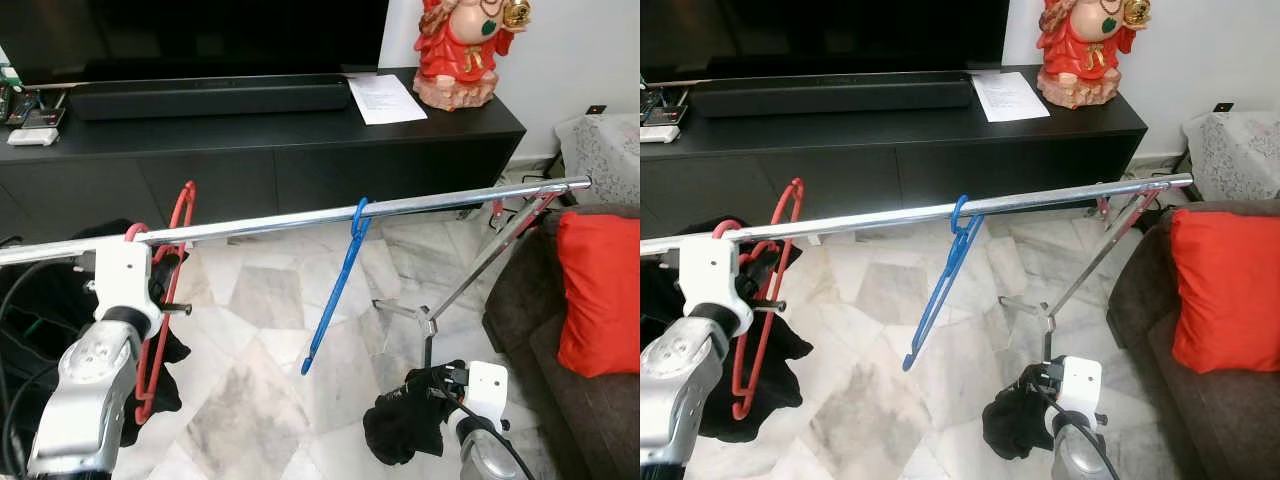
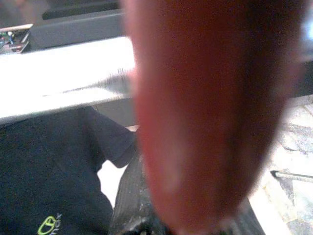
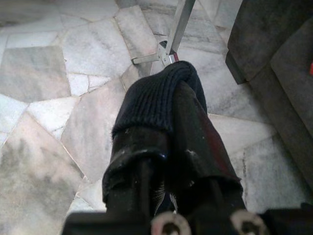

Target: Hang hanger

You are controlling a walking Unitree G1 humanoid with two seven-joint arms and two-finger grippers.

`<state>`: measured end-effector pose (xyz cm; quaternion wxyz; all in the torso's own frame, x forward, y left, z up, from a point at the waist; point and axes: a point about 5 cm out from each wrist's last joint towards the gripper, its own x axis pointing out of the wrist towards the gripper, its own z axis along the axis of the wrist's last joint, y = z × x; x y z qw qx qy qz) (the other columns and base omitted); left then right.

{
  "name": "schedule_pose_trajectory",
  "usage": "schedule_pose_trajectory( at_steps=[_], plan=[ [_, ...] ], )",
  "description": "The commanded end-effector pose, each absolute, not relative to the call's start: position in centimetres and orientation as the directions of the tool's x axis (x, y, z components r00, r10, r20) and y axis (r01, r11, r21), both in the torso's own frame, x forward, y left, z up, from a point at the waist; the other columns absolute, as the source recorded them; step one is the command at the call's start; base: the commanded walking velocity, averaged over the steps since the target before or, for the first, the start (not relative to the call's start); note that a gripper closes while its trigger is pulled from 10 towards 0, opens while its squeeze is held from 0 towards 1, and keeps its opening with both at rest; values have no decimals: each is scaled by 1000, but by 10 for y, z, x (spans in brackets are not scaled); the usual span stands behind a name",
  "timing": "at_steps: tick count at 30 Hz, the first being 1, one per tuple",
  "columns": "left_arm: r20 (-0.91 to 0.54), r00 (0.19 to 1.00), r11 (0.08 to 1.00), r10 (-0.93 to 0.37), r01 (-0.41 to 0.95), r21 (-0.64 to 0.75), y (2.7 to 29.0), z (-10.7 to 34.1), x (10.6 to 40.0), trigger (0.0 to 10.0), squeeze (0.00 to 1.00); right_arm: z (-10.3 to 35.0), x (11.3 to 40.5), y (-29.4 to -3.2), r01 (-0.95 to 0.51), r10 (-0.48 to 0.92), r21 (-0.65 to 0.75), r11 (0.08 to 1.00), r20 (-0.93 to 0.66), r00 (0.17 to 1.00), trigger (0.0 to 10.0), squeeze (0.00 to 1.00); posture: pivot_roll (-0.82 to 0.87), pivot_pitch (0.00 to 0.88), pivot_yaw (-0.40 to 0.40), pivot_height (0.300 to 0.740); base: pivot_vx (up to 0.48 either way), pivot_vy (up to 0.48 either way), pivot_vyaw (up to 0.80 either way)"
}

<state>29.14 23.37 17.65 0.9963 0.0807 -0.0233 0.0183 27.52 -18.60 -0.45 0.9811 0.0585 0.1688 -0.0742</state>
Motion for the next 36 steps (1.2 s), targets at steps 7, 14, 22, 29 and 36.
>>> schedule_pose_trajectory(
  at_steps=[7, 14, 22, 29, 36],
  plan=[
    [-1, 1000, 968, 5, -5, 250, 236, 152, 263, 10000, 0, -10, 269, -188, 167, -127, 83, 982, -362, 924, 10000, 0, -15, 169, -48, 740, 0, 0, 0],
    [-196, 979, 969, 59, -9, 247, 242, 91, 243, 10000, 0, -11, 269, -188, 158, -119, 80, 984, -365, 924, 10000, 0, -12, 158, -51, 740, 0, 0, 0],
    [-582, 802, 946, 135, 70, 316, 246, -21, 211, 10000, 0, -10, 270, -187, 159, -120, 78, 984, -365, 923, 10000, 0, -28, 133, -37, 740, 0, 0, 0],
    [-742, 656, 959, 139, 98, 266, 237, -62, 180, 10000, 0, -10, 270, -188, 169, -130, 78, 983, -362, 923, 10000, 0, -44, 126, -27, 740, 0, 0, 0],
    [-808, 558, 968, 192, 29, 250, 238, -81, 161, 10000, 0, -10, 269, -188, 181, -141, 80, 980, -359, 923, 10000, 0, -50, 158, -25, 740, 0, 0, 0]
  ],
)
